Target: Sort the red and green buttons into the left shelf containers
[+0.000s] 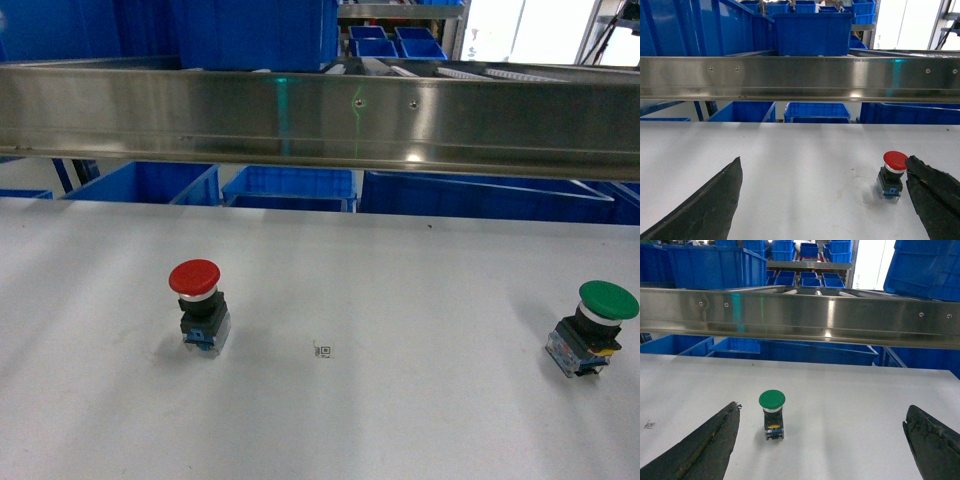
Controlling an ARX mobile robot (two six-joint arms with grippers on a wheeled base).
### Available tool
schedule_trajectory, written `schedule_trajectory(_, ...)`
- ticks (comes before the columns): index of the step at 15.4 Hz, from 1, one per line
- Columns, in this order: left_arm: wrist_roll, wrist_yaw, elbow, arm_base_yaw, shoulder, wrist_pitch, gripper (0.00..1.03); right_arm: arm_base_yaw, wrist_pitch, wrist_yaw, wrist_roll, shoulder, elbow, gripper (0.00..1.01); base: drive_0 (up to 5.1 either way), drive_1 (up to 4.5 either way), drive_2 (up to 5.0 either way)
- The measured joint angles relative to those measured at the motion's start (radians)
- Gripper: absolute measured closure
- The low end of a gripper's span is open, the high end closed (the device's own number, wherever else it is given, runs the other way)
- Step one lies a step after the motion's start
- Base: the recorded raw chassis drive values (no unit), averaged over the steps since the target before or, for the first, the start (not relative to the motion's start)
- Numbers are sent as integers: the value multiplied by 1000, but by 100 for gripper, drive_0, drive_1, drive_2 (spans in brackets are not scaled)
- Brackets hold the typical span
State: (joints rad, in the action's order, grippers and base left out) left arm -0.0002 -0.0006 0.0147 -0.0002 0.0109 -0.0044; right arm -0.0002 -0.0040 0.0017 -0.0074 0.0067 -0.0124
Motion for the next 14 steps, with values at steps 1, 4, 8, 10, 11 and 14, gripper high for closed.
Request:
schedule_trajectory(1,0,0,0,0,0,0,5,0,0,0,0,0,0,3,0,0,0)
schedule_trajectory(4,0,0,0,0,0,0,5,0,0,0,0,0,0,3,0,0,0)
schedule_trajectory(8,0,0,0,0,0,0,5,0,0,0,0,0,0,3,0,0,0)
schedule_trajectory(10,0,0,0,0,0,0,5,0,0,0,0,0,0,3,0,0,0)
schedule_trajectory(11,0,0,0,0,0,0,5,0,0,0,0,0,0,3,0,0,0)
schedule_trajectory(14,0,0,0,0,0,0,5,0,0,0,0,0,0,3,0,0,0)
